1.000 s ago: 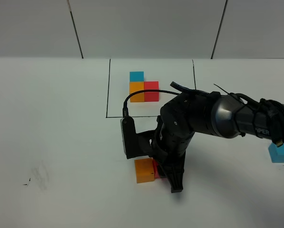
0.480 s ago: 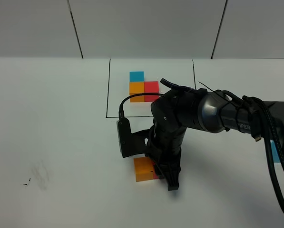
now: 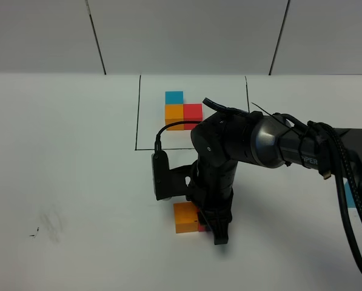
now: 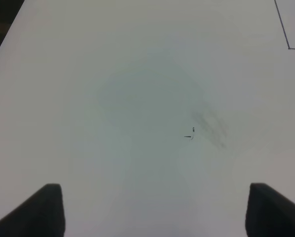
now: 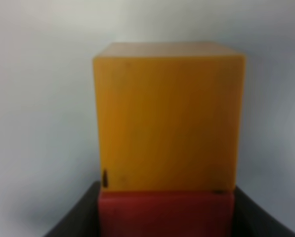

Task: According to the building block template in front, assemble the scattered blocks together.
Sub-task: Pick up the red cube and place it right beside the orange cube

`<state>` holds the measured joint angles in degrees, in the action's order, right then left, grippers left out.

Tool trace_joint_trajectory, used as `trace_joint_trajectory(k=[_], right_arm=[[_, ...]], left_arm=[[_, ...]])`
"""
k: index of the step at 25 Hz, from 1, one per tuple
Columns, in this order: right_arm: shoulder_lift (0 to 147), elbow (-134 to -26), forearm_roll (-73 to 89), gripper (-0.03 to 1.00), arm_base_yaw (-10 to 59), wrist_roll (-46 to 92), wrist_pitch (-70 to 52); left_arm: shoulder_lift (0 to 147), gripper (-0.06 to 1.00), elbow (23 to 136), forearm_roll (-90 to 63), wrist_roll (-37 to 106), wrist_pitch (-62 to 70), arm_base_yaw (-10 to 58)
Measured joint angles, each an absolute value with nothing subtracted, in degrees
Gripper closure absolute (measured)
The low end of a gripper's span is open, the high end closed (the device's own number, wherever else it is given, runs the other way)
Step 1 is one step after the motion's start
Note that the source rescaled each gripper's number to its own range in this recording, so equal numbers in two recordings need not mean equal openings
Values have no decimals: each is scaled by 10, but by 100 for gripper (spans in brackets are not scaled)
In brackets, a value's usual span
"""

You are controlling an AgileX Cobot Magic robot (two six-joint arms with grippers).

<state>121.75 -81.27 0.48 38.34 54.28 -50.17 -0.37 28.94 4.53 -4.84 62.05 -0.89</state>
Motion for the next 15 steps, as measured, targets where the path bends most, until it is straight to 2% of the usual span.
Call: trace_joint_trajectory(k=[5, 7, 13, 15], right_arm=[[1217, -813, 5, 96, 383, 530, -502], [1217, -813, 5, 89, 383, 525, -502], [1216, -813, 4, 31, 383, 494, -505], [1204, -813, -3, 19, 383, 461, -518]], left_arm=[[-4, 32, 289, 45, -48, 621, -9], [-4, 32, 289, 45, -48, 621, -9], [-4, 32, 289, 45, -48, 621, -9], [-4, 32, 289, 45, -48, 621, -9]])
